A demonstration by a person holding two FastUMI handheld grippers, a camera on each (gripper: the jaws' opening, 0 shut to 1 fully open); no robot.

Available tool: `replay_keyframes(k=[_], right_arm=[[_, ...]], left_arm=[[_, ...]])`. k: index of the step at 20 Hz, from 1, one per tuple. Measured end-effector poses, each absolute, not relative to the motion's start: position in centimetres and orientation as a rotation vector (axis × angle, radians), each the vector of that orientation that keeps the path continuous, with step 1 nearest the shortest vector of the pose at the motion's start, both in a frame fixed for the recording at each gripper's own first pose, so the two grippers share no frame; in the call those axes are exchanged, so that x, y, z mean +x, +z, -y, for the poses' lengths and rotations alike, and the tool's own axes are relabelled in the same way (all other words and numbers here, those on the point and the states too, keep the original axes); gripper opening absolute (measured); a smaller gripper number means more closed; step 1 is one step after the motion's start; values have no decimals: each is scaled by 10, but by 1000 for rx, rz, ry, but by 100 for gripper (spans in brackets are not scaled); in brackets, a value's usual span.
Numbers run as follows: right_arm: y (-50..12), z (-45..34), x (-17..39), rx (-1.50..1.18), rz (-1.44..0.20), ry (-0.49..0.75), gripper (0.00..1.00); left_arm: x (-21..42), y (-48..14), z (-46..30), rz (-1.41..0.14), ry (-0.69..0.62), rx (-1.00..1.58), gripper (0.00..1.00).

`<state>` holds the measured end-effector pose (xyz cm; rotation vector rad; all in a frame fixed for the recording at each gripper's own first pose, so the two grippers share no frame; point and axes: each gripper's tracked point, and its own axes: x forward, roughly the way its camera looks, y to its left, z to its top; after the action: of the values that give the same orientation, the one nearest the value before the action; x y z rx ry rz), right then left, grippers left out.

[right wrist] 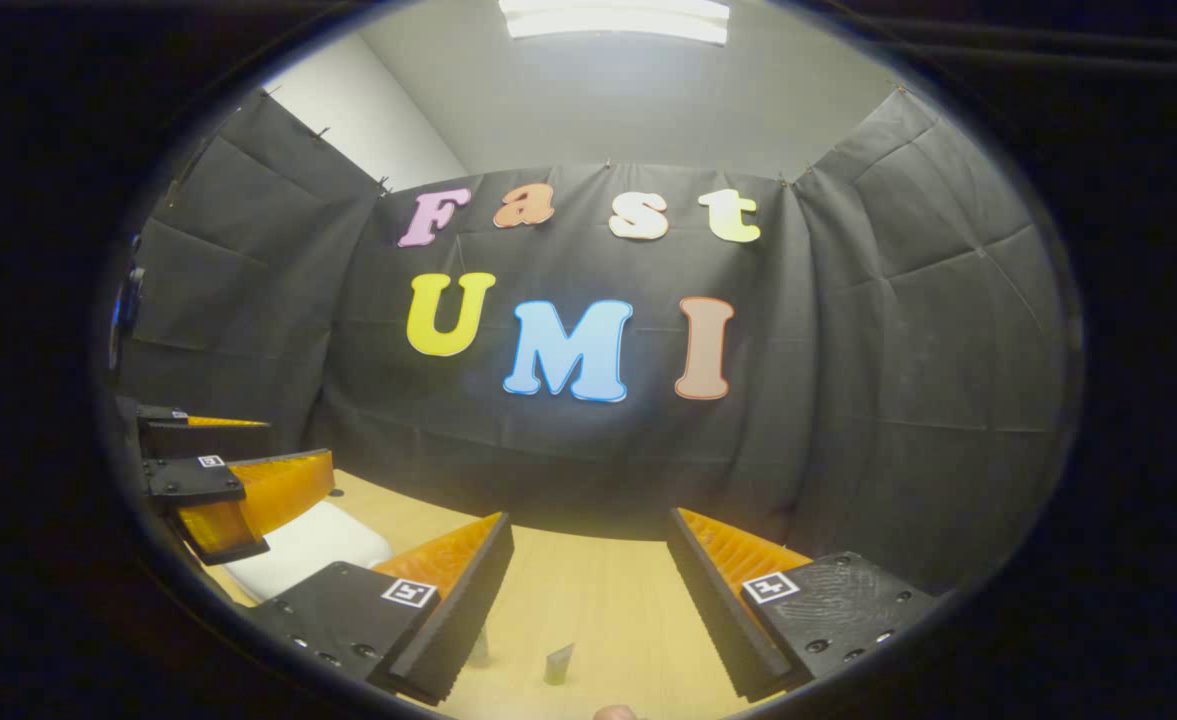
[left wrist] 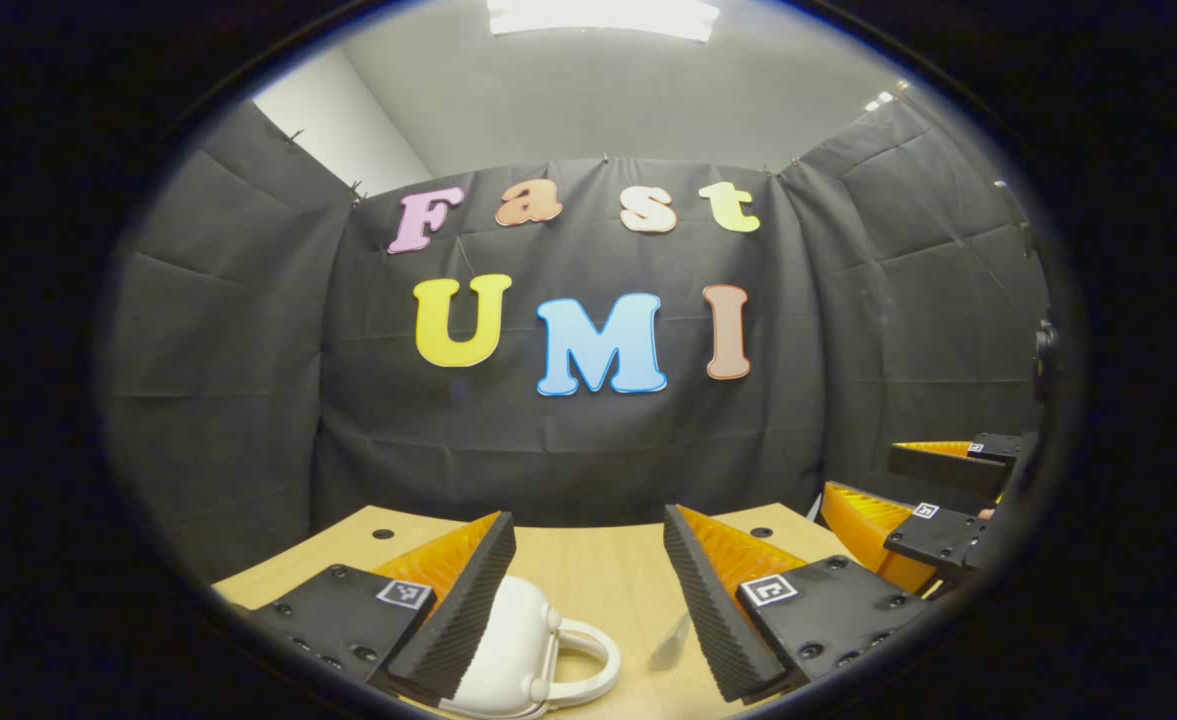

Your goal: First open the suitcase, pack the skin care products into it, and then close the suitcase.

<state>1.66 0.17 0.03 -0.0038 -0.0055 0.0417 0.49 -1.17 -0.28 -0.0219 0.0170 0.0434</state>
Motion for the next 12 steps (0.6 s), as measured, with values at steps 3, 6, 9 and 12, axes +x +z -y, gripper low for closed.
replay_keyframes(k=[3, 6, 9, 12], right_arm=[[1, -4, 21, -22, 22, 53, 94], [-7, -10, 27, -45, -4, 71, 94], [-7, -17, 29, -35, -16, 102, 94], [-5, -16, 27, -39, -6, 104, 94]], left_arm=[[8, -2, 11, -16, 54, -32, 97], [10, 0, 8, -12, 68, -40, 96], [11, 1, 2, -7, 89, -42, 96], [13, -3, -1, -19, 98, -18, 96]])
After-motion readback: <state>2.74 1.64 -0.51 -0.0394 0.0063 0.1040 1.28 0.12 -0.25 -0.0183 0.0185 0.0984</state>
